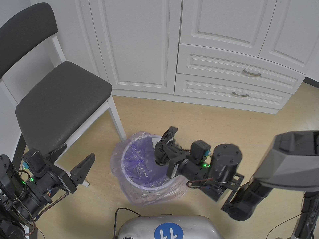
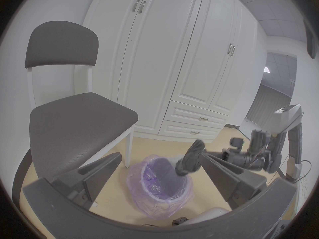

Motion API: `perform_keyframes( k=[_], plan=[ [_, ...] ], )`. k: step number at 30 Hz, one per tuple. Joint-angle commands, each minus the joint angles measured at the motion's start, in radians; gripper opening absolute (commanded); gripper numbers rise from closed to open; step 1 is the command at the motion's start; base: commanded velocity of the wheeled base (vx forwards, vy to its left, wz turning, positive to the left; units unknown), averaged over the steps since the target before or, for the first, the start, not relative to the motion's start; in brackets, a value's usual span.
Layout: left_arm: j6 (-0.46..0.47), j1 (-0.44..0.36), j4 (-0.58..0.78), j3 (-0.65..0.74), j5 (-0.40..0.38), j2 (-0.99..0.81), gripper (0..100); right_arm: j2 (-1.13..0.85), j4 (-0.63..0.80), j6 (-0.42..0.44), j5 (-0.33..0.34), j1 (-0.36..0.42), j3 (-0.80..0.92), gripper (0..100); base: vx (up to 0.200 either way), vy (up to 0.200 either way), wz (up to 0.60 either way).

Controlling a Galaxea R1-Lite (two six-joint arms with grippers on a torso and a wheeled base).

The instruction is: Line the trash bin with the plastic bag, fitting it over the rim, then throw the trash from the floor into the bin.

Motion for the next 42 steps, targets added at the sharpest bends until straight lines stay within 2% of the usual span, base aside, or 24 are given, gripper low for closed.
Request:
perform_keyframes(
  k=[1, 6, 18, 28, 37, 42],
  plan=[
    [0.019, 0.009, -0.001, 0.018, 0.006, -0.007, 100, 0.216, -0.055, 0.141, -0.040, 0.059, -0.127, 0, 0.000, 0.000, 0.00],
    [0.017, 0.009, 0.001, 0.018, 0.006, 0.004, 100, 0.217, -0.055, 0.239, -0.040, 0.070, -0.147, 0, 0.000, 0.000, 0.00],
    [0.019, 0.011, 0.001, 0.018, 0.006, 0.004, 100, 0.326, -0.055, 0.307, -0.032, 0.070, -0.202, 0, 0.000, 0.000, 0.00],
    [0.019, 0.011, 0.001, 0.018, 0.006, 0.004, 100, 0.401, -0.055, 0.310, -0.017, 0.053, -0.226, 0, 0.000, 0.000, 0.00],
    [0.017, 0.011, 0.001, 0.018, 0.006, 0.005, 100, 0.409, 0.006, 0.307, -0.014, 0.054, -0.334, 0, 0.000, 0.000, 0.00],
    [0.017, 0.011, 0.001, 0.018, 0.006, 0.008, 100, 0.418, 0.152, 0.301, 0.021, 0.050, -0.478, 0, 0.000, 0.000, 0.00]
  ],
)
